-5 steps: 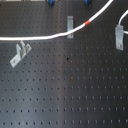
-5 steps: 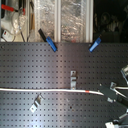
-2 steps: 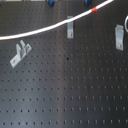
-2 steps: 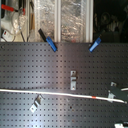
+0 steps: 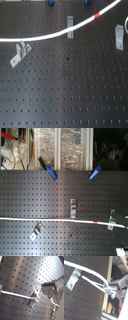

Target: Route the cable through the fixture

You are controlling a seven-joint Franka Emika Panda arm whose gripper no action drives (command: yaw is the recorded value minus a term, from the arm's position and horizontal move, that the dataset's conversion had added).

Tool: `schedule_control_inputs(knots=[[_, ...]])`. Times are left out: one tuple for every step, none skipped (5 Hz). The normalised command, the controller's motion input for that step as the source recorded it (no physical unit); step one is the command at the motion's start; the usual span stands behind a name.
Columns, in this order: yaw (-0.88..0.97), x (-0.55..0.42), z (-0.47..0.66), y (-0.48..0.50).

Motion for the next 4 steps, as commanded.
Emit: schedule_control_inputs(knots=[[0.0,0.113,-0.06,0.114],[0.0,0.118,0.0,0.222],[0.0,0.052,0.13,0.102],[-0.01,-0.005,0.37,0.002]])
